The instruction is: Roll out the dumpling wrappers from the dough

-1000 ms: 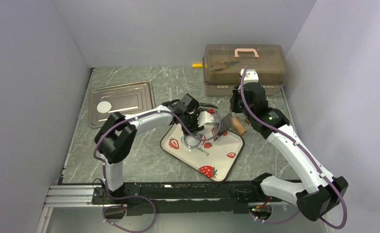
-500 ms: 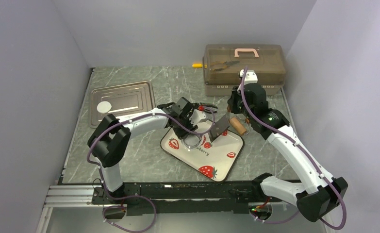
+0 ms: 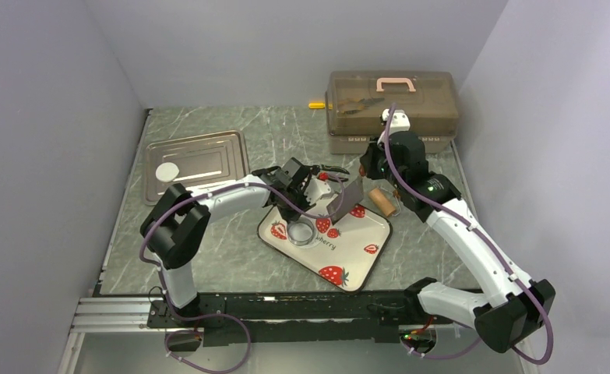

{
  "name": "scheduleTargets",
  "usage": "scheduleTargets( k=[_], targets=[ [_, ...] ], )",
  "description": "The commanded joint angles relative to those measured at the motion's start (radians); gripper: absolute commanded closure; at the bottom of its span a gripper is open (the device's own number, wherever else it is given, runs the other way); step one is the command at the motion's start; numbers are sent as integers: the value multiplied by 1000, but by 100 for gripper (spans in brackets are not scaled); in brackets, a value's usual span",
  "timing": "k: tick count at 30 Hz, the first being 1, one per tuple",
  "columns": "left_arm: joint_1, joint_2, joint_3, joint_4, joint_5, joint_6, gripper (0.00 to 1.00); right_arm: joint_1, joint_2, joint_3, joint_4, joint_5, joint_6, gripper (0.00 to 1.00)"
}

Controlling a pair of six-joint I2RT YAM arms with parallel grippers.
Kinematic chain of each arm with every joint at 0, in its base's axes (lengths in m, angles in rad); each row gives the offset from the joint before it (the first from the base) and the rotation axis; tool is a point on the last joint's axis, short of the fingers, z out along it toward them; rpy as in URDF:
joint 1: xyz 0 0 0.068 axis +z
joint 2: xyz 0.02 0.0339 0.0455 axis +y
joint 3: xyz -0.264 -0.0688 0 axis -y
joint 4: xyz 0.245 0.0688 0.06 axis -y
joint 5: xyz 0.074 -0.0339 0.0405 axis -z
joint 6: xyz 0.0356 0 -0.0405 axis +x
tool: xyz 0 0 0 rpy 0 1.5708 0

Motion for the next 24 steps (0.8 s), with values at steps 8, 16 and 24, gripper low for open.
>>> scheduleTargets(
  k=[8,16,24],
  targets=[
    [-36,-87,-78,167,44,258,100,-19,36,-64,283,-190,46,100],
    [-39,-83,-96,180,38,224,100,-17,27,-135,306,-223,108,100],
    [-43,-73,-114,213,21,183,100,27,-8,-170,207,-183,149,100]
  ],
)
